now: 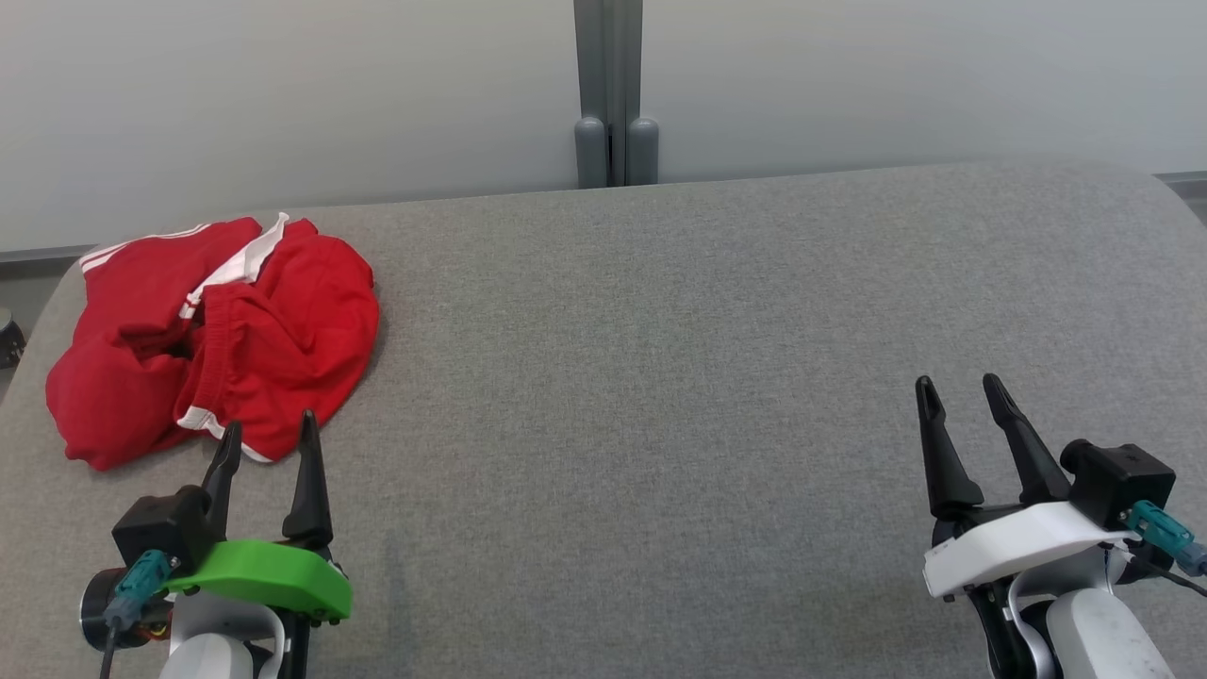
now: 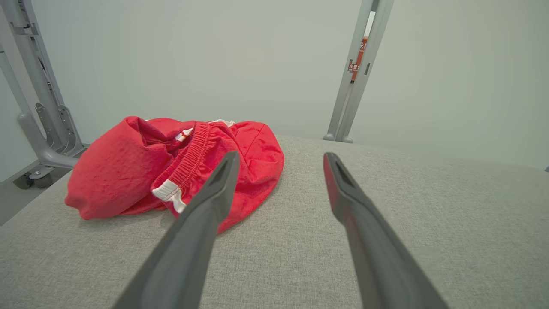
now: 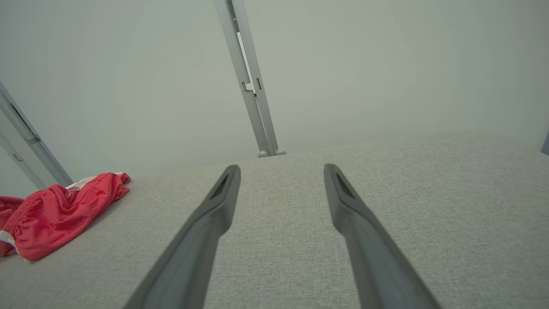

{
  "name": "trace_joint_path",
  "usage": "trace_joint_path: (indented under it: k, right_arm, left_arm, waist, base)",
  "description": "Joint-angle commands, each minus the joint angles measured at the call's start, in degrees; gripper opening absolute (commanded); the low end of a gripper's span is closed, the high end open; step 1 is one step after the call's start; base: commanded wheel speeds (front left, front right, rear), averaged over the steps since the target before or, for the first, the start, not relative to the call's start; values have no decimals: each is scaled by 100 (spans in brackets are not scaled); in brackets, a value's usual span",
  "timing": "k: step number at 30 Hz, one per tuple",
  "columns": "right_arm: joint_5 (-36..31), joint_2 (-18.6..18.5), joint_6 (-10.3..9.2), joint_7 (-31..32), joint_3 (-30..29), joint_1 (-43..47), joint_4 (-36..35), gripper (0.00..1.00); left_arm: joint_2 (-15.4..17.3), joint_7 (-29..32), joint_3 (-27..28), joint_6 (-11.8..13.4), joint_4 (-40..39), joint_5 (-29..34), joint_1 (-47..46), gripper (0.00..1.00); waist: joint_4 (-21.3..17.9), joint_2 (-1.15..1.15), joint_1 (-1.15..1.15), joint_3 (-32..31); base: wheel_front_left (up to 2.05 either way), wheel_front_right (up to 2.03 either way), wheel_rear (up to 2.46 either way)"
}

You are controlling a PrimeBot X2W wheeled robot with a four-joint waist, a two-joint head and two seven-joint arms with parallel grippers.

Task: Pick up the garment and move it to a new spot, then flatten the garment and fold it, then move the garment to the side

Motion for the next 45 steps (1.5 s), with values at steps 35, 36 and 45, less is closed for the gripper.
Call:
trace_joint_path:
  k: [35,36,45]
  right_arm:
    - [-877,-33,12,-366,179,42,140,100]
    - [-872,-44,12,-365,186,38,131,100]
    - [-773,-90,11,-364,421,-128,42,100]
  left_arm:
    - [-232,-357,476,-98,389,1059,-267,100]
    - [-244,-357,482,-92,388,1071,-275,100]
    - [-297,-357,667,-85,320,1053,-274,100]
  waist:
    - [483,0,0,59]
    - [576,0,0,68]
    - [1510,0,0,195]
  base:
    - [0,0,0]
    - [0,0,0]
    - [0,0,0]
